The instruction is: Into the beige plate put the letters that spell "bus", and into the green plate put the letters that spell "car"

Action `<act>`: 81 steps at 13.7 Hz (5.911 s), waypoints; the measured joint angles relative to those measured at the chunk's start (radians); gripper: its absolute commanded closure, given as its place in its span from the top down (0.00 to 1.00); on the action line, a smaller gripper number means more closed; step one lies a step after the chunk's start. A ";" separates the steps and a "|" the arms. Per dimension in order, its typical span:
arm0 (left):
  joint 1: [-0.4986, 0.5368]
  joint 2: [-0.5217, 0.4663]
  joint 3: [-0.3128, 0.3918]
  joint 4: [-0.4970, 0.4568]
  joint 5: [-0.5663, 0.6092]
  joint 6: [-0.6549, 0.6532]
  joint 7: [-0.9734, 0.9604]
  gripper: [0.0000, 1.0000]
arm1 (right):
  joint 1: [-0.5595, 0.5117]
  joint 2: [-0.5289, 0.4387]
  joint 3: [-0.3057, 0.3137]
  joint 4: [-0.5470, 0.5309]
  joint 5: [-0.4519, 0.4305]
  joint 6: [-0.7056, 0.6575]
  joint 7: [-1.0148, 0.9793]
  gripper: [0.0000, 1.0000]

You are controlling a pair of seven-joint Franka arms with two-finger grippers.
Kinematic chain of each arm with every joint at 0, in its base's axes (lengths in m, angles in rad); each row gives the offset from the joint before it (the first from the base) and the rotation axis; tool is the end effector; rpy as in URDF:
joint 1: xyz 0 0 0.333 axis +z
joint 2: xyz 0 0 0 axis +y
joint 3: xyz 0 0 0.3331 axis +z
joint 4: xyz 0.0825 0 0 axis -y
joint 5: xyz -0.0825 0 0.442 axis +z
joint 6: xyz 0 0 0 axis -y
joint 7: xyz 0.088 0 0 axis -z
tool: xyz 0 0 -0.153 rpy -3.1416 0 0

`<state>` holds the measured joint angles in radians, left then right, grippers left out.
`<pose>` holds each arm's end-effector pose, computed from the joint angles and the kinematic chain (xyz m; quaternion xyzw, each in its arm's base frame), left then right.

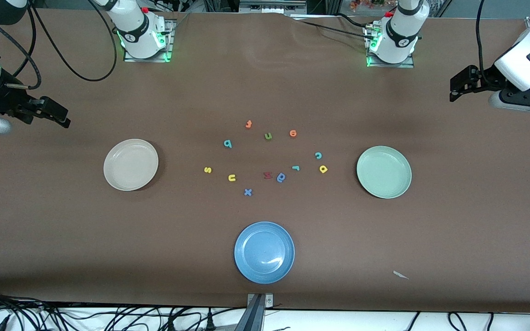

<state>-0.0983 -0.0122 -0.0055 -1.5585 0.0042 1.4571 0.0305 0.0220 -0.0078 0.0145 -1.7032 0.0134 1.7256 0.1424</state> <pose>0.5892 -0.0607 0.6002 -0.9968 0.0669 0.0445 0.0038 0.6208 0.0245 0.5434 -0.9984 0.0538 -0.0145 0.0079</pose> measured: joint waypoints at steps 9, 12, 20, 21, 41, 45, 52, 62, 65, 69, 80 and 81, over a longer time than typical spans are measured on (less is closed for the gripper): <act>0.000 0.000 0.001 0.000 0.000 -0.016 0.000 1.00 | 0.000 0.000 0.000 0.000 0.000 0.000 0.000 1.00; 0.000 0.000 0.000 0.000 0.000 -0.016 -0.001 1.00 | 0.000 0.000 0.000 0.000 0.000 0.000 0.000 1.00; 0.004 0.013 0.005 0.000 0.000 -0.014 -0.001 1.00 | 0.000 0.000 0.000 0.000 0.000 -0.001 0.000 1.00; 0.008 0.017 0.005 0.000 0.000 -0.014 -0.001 1.00 | 0.000 0.000 0.000 0.000 0.000 -0.001 0.000 1.00; 0.009 0.023 0.004 0.000 0.000 -0.012 -0.001 1.00 | 0.000 0.001 0.000 0.000 0.000 -0.001 0.000 1.00; 0.009 0.023 0.004 0.000 0.000 -0.012 -0.001 1.00 | 0.000 0.001 0.000 0.000 0.000 -0.001 0.000 1.00; 0.009 0.023 0.004 0.000 0.000 -0.012 -0.001 1.00 | 0.000 0.001 0.000 0.000 0.000 -0.001 0.000 1.00; 0.009 0.023 0.004 0.000 0.000 -0.012 -0.001 1.00 | 0.000 0.001 0.000 0.000 0.000 -0.001 0.000 1.00; 0.009 0.023 0.004 0.000 0.000 -0.012 -0.001 1.00 | 0.000 0.002 0.000 0.000 0.000 -0.001 0.000 1.00; 0.009 0.023 0.004 0.000 0.000 -0.012 -0.001 1.00 | 0.000 0.002 0.000 0.000 0.000 -0.001 0.000 1.00; -0.058 0.131 -0.036 -0.011 -0.012 -0.022 0.001 1.00 | 0.001 0.028 0.001 0.000 0.000 -0.008 -0.001 1.00; -0.074 0.167 -0.037 -0.011 -0.027 -0.019 -0.001 1.00 | 0.001 0.039 0.004 0.000 0.000 -0.016 -0.001 1.00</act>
<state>-0.1724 0.1546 -0.0422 -1.5700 -0.0227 1.4381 0.0299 0.0233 0.0313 0.0190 -1.7036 0.0135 1.7094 0.1419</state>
